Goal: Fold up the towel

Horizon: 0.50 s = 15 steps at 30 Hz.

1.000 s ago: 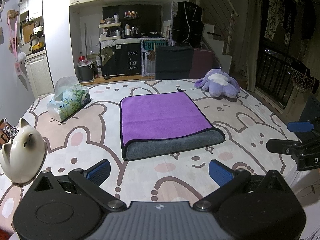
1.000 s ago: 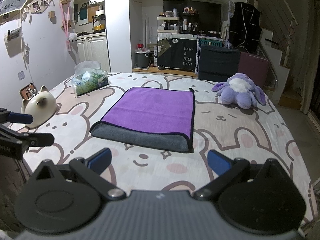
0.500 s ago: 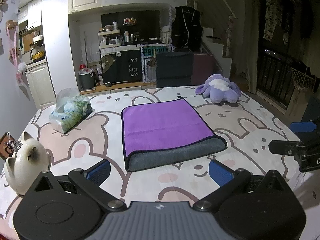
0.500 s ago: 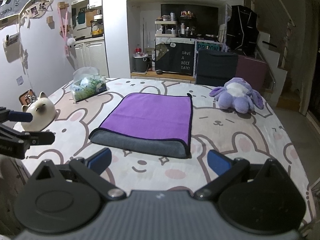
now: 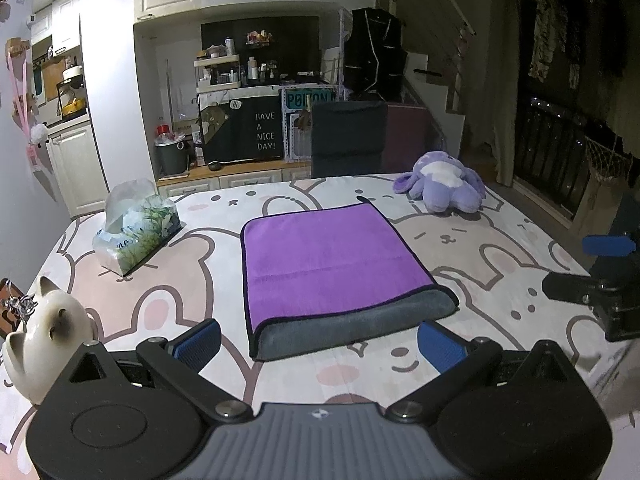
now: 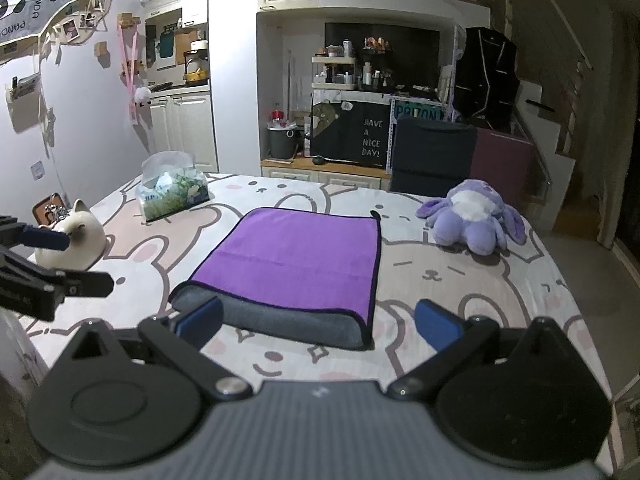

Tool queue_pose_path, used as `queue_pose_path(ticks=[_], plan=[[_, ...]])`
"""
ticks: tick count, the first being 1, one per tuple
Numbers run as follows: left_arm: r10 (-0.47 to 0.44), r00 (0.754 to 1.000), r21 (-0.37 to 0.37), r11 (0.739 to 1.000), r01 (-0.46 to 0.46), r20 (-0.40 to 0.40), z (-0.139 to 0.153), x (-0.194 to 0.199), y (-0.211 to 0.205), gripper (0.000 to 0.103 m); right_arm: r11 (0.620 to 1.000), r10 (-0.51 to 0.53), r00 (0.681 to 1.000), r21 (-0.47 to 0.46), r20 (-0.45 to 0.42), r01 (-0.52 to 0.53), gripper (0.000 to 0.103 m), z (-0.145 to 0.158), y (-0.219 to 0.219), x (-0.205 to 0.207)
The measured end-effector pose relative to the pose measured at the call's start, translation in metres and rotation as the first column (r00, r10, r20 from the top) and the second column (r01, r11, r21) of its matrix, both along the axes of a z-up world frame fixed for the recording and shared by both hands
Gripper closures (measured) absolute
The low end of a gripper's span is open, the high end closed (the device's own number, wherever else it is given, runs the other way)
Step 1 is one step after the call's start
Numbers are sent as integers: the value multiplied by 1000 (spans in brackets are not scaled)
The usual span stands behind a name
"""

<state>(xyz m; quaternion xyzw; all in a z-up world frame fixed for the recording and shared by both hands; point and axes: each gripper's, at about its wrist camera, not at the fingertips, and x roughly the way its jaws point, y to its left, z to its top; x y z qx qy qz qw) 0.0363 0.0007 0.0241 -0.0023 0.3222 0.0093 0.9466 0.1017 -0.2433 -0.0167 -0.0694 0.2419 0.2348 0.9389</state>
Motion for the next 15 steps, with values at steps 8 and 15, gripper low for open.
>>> queue_pose_path(ticks=[8, 15], plan=[[-22, 1000, -1, 1000, 22, 7, 6, 21, 8, 0, 1000, 19, 1000, 6, -12, -19, 0, 1, 0, 19], [-17, 1000, 13, 1000, 17, 10, 8, 48, 22, 0, 999, 35, 999, -1, -5, -35, 0, 7, 0, 41]])
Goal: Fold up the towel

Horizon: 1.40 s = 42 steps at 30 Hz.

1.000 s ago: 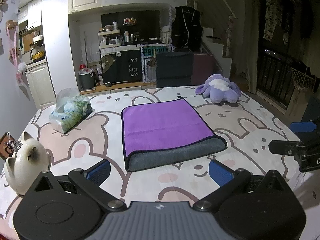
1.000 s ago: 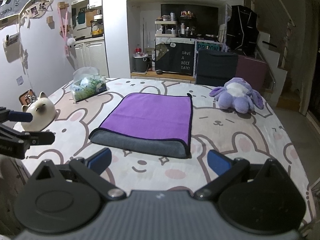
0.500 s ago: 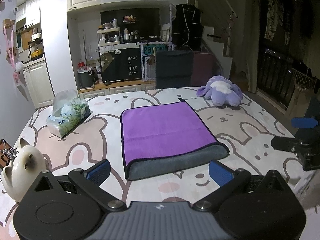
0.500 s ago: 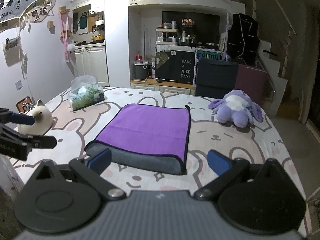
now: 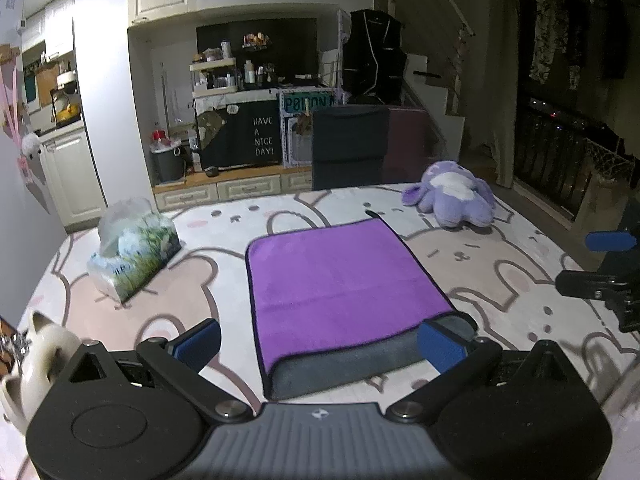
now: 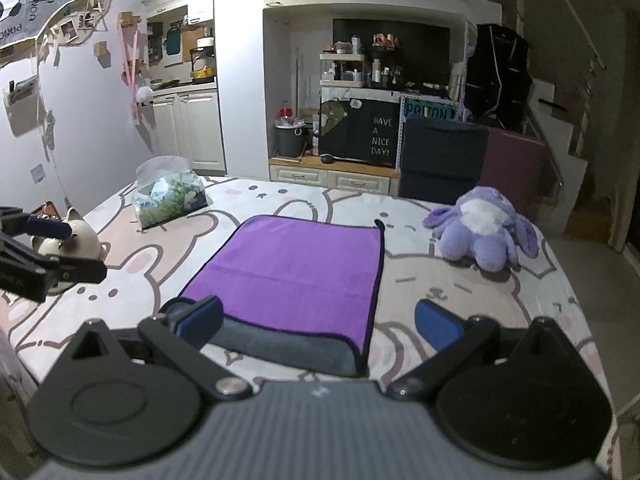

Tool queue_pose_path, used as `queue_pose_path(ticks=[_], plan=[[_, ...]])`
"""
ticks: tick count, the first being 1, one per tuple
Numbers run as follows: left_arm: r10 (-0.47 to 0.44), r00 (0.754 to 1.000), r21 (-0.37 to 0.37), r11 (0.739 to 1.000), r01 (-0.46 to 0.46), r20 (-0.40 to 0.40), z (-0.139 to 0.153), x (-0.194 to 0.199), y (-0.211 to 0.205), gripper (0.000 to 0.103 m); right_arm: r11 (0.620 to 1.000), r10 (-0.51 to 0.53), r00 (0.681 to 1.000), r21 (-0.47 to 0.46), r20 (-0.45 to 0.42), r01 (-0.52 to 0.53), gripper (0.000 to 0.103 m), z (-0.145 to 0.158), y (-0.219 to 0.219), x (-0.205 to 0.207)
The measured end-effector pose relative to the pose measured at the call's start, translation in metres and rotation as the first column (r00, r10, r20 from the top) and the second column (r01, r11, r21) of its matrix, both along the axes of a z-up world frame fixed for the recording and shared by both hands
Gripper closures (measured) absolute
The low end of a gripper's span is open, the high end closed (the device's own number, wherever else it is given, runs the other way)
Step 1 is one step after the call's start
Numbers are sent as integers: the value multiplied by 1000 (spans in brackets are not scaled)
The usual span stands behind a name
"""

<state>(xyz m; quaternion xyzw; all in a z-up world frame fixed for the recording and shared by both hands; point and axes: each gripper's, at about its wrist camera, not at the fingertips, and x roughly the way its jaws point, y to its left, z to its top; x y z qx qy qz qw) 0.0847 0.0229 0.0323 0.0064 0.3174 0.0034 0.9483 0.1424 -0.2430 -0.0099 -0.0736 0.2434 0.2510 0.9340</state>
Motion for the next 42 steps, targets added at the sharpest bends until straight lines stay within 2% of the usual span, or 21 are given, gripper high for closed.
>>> queue_pose_path(ticks=[9, 18, 26, 30, 37, 42], plan=[[-25, 999, 22, 999, 25, 20, -5, 35, 16, 0, 998, 55, 998, -31, 32, -54, 0, -2, 4, 20], [-29, 1000, 27, 999, 29, 8, -28, 63, 31, 0, 994, 98, 992, -57, 77, -93, 0, -12, 4, 45], [-5, 998, -18, 1000, 4, -63, -58, 84, 48, 0, 994, 81, 993, -86, 91, -74, 0, -30, 11, 65], [-1, 995, -36, 999, -3, -99, -73, 90, 56, 0, 996, 74, 994, -57, 84, -70, 0, -40, 14, 79], [-16, 988, -29, 1000, 11, -151, -97, 98, 66, 0, 996, 55, 995, -79, 83, -48, 0, -58, 20, 88], [-73, 983, -78, 995, 61, -167, -106, 100, 69, 1, 991, 107, 994, -75, -8, -107, 0, -69, 22, 99]])
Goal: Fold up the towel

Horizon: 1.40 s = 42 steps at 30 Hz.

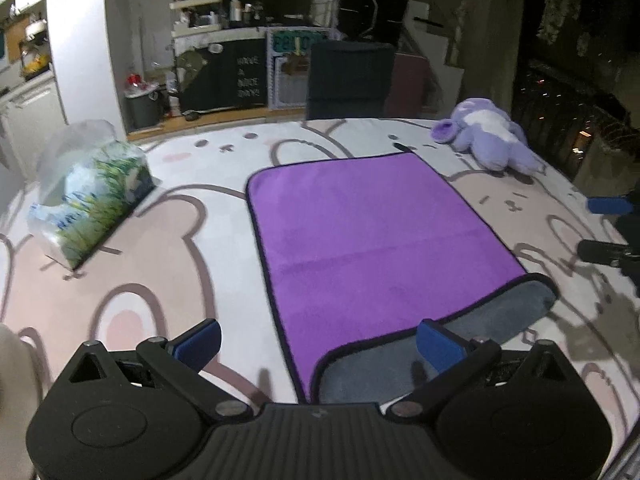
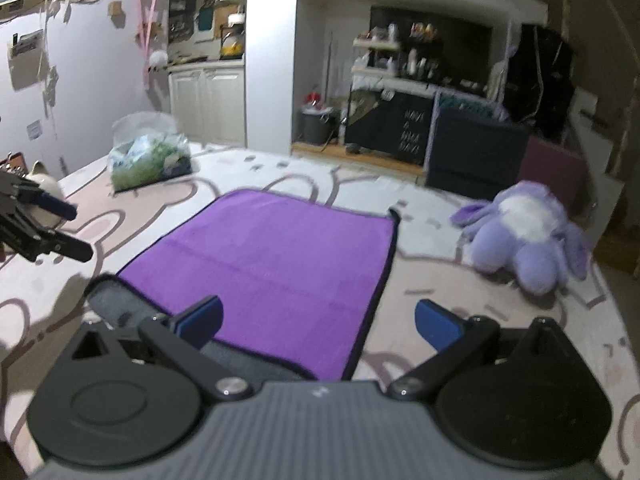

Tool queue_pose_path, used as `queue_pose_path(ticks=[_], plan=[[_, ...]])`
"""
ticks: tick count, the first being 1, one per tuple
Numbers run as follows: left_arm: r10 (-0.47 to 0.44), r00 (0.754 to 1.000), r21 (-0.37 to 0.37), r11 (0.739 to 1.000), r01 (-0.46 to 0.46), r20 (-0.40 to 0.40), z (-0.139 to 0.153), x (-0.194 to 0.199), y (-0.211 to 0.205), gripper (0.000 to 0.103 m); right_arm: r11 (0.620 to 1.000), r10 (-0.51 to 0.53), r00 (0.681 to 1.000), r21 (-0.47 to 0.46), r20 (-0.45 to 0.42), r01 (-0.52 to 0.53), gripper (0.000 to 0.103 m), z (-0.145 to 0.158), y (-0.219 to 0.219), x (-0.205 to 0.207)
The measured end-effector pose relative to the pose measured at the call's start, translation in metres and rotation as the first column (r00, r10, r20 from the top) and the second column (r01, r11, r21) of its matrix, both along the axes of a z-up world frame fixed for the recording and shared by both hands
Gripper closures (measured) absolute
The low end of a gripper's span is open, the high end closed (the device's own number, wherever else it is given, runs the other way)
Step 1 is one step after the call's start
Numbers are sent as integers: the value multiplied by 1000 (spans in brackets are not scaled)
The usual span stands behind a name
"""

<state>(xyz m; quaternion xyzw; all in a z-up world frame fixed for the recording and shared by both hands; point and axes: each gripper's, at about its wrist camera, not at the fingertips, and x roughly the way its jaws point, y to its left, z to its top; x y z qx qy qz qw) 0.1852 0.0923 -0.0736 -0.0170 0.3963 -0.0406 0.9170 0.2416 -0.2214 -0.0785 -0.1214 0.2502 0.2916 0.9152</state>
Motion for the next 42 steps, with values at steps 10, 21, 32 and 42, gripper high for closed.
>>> queue_pose_path(ticks=[10, 21, 32, 42], plan=[[-36, 996, -101, 995, 28, -85, -17, 10, 9, 23, 999, 54, 997, 12, -51, -53, 0, -12, 0, 14], [-28, 988, -162, 987, 3, -151, -28, 16, 14, 24, 995, 72, 947, 87, -314, -47, 22, -34, 0, 49], [-60, 976, -174, 985, 23, -211, -37, 22, 15, 52, 1000, 23, 918, 14, -396, -19, 57, -55, 5, 59], [-61, 968, -204, 979, 10, -243, -43, 27, 19, 70, 999, 28, 885, 29, -464, -17, 66, -65, 0, 68]])
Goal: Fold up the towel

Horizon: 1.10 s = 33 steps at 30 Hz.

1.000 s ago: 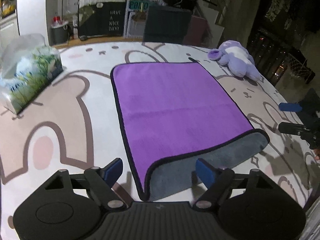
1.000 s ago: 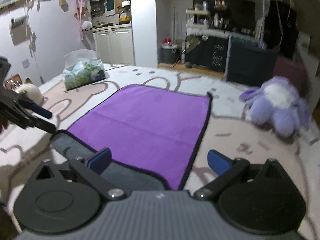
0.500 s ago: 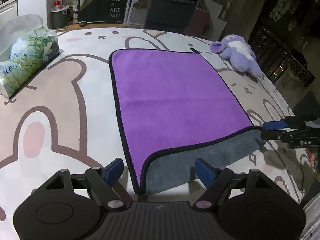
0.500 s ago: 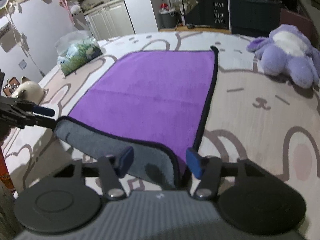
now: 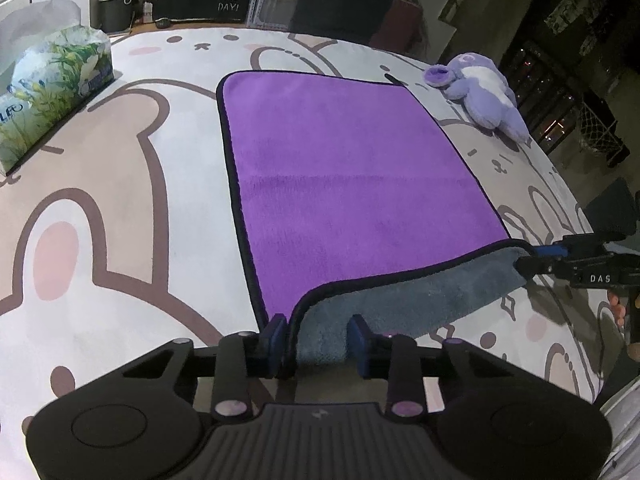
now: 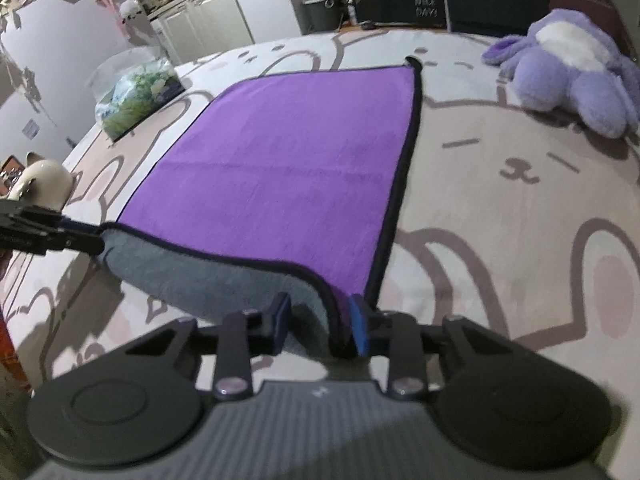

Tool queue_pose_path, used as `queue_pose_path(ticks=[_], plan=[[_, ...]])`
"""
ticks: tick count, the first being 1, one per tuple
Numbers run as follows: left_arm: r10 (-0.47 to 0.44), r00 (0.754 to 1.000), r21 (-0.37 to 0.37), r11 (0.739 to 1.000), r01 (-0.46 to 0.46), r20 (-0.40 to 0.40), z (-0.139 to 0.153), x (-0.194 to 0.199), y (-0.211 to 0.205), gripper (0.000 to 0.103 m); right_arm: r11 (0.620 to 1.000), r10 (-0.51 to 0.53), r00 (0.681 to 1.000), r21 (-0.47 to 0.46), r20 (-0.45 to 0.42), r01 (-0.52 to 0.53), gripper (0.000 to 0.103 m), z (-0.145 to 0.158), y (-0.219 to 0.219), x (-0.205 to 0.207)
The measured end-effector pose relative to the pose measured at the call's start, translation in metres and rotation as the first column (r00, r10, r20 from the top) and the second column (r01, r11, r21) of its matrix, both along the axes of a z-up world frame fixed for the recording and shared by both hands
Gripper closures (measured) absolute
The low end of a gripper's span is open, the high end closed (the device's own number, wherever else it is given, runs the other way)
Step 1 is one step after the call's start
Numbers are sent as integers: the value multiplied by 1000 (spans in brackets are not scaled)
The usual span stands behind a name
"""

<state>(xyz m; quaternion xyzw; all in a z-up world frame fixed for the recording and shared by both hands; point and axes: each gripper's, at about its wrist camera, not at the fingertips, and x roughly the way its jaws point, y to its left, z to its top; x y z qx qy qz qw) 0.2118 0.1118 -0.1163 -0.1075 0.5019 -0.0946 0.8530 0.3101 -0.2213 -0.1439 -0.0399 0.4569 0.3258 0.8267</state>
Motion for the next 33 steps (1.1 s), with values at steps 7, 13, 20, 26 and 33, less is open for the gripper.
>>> queue_pose_path(ticks=[7, 13, 20, 26, 33], plan=[[-5, 1000, 8, 1000, 5, -30, -5, 1, 1, 79, 1000, 19, 1000, -9, -24, -19, 74, -4, 1, -2], [-8, 999, 15, 1000, 8, -42, -7, 1, 3, 79, 999, 45, 999, -29, -21, -46, 82, -4, 2, -6], [-12, 999, 33, 999, 13, -44, -8, 2, 1, 91, 996, 66, 998, -51, -8, -67, 86, -3, 4, -8], [-12, 1000, 50, 999, 14, -28, -4, 0, 0, 98, 995, 80, 997, -66, 11, -79, 96, -1, 7, -10], [-14, 1000, 65, 998, 14, -6, 0, -1, -3, 98, 995, 82, 996, -66, 26, -80, 97, 2, 6, -11]])
